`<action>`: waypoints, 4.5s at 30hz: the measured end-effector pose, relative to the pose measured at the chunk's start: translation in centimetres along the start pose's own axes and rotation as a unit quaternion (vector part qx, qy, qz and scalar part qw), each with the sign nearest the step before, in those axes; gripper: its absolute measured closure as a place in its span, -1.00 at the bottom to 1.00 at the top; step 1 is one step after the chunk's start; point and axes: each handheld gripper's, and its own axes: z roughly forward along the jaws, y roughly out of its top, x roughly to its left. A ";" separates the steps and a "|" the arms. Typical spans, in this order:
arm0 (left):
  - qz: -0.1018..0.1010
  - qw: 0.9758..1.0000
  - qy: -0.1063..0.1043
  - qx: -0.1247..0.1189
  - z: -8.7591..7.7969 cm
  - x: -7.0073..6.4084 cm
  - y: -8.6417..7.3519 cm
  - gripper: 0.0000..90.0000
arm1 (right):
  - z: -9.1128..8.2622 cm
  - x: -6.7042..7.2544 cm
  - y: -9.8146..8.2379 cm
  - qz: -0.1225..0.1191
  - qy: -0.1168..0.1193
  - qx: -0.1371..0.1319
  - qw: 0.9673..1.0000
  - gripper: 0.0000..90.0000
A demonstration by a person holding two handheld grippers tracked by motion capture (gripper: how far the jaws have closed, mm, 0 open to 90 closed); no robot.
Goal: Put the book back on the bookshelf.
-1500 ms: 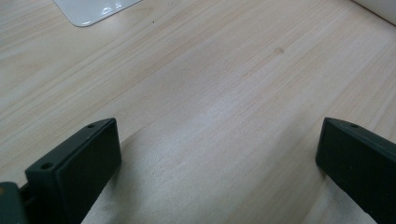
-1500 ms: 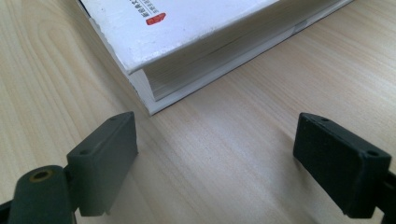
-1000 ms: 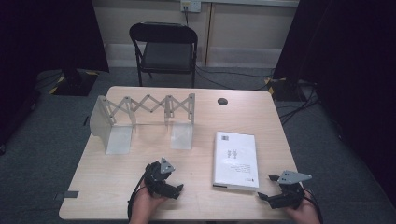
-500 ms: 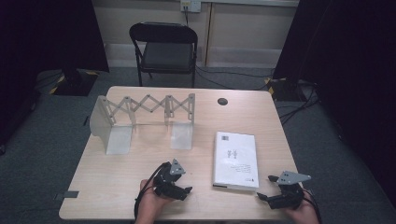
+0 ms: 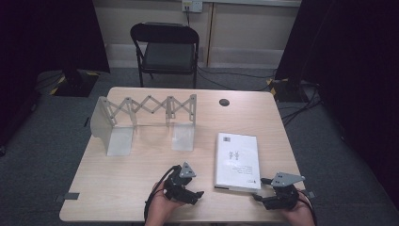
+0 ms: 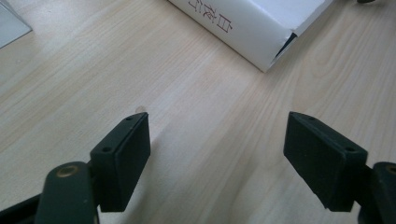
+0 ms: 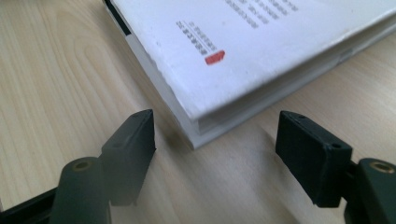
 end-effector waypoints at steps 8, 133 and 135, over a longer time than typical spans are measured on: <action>0.003 1.000 0.002 0.010 0.4 -1.2 -0.1 -0.52 | 0.6 0.6 0.8 -0.015 -0.002 0.004 1.000 -0.16; 0.146 0.984 0.097 -0.016 9.0 -7.0 10.9 -1.00 | -1.2 0.3 3.6 0.012 -0.018 -0.018 1.000 0.21; 0.150 0.983 0.100 -0.018 9.1 -7.0 10.8 -1.00 | -1.2 0.3 3.7 0.013 -0.018 -0.017 1.000 0.21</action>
